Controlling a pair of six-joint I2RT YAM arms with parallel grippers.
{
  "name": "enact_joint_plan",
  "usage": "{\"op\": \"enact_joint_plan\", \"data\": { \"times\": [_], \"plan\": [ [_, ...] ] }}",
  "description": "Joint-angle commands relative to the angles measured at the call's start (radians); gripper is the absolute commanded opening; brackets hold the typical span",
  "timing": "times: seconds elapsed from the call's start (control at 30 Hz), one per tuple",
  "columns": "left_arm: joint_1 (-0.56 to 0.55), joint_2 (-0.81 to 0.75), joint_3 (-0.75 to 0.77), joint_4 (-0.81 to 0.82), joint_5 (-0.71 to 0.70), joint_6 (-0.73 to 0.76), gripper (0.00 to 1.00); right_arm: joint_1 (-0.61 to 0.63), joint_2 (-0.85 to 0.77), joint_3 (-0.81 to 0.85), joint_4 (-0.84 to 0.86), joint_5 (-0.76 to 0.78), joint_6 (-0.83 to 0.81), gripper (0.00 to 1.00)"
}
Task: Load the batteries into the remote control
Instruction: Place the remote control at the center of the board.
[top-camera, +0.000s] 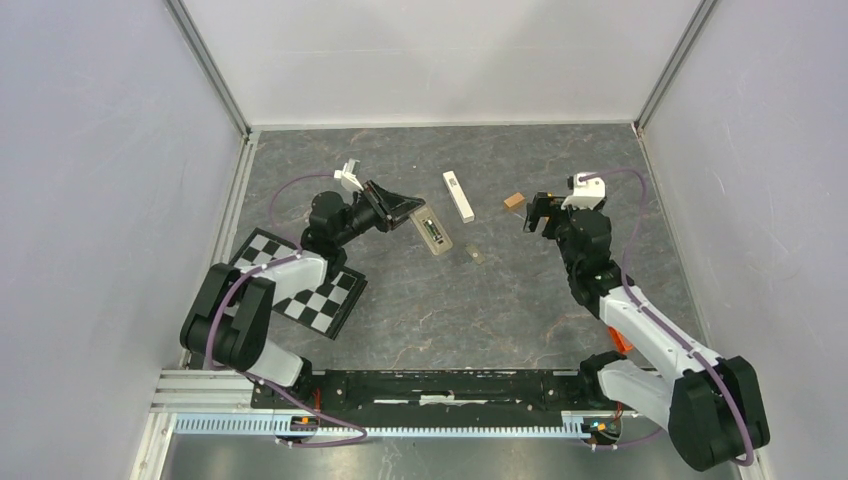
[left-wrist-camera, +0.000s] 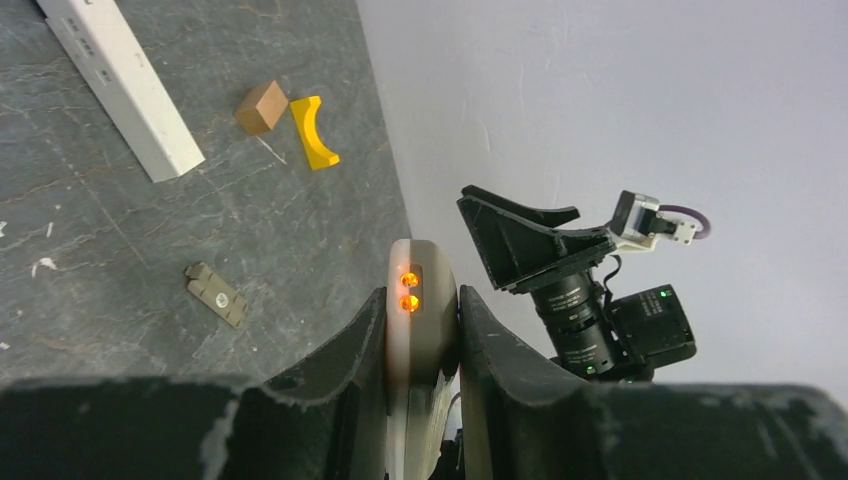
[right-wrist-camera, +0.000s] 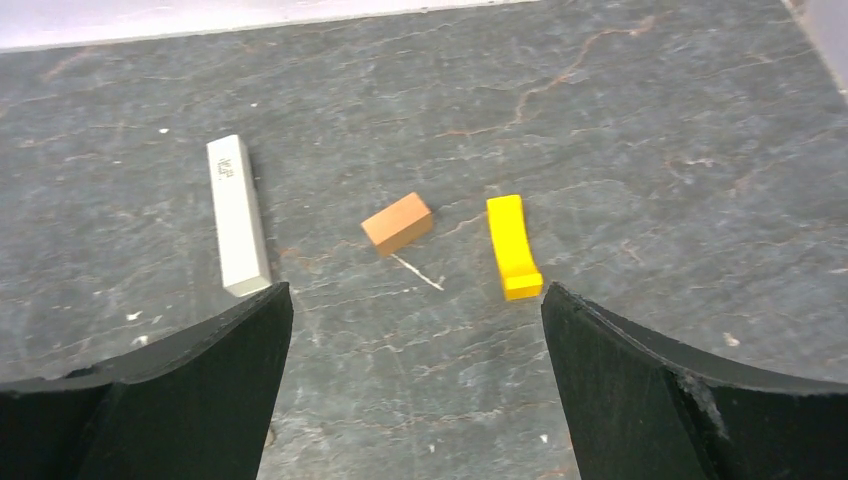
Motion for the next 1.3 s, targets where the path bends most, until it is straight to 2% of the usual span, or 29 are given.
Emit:
{"op": "enact_joint_plan", "data": {
  "times": [0.0, 0.07, 0.17, 0.2, 0.3, 0.4, 0.63, 0.8, 0.9, 1.1, 1.27],
  "plan": [
    [0.004, -0.053, 0.044, -0.105, -0.009, 0.125, 0.02, 0.002, 0.040, 0.070, -0.010, 0.105, -0.076, 0.98],
    [0.004, -0.058, 0.044, -0.114, -0.005, 0.134, 0.02, 0.002, 0.092, 0.126, -0.113, 0.143, -0.045, 0.97],
    [0.004, -0.057, 0.046, -0.118, 0.010, 0.140, 0.02, 0.002, 0.161, 0.195, -0.203, 0.115, -0.054, 0.86],
    [0.003, -0.057, 0.048, -0.119, 0.017, 0.141, 0.02, 0.002, 0.177, 0.204, -0.216, 0.079, -0.075, 0.86],
    [0.003, -0.055, 0.046, -0.121, 0.025, 0.143, 0.02, 0.005, 0.169, 0.166, -0.142, -0.190, -0.168, 0.86],
    [0.003, -0.051, 0.048, -0.122, 0.037, 0.148, 0.02, 0.023, 0.174, 0.143, -0.106, -0.300, -0.182, 0.87],
    [0.004, -0.027, 0.038, -0.116, 0.056, 0.153, 0.02, 0.189, 0.300, 0.216, -0.271, -0.269, -0.279, 0.86],
    [0.004, -0.010, 0.024, -0.078, 0.081, 0.153, 0.02, 0.240, 0.378, 0.228, -0.303, -0.243, -0.268, 0.81],
    [0.003, -0.014, 0.015, -0.072, 0.079, 0.170, 0.02, 0.245, 0.425, 0.238, -0.304, -0.228, -0.227, 0.76],
    [0.001, -0.014, -0.005, -0.073, 0.062, 0.215, 0.02, 0.254, 0.516, 0.333, -0.287, -0.220, -0.007, 0.57],
    [-0.026, 0.022, -0.027, -0.098, -0.009, 0.221, 0.03, 0.254, 0.573, 0.381, -0.290, -0.215, 0.152, 0.52]
  ]
}}
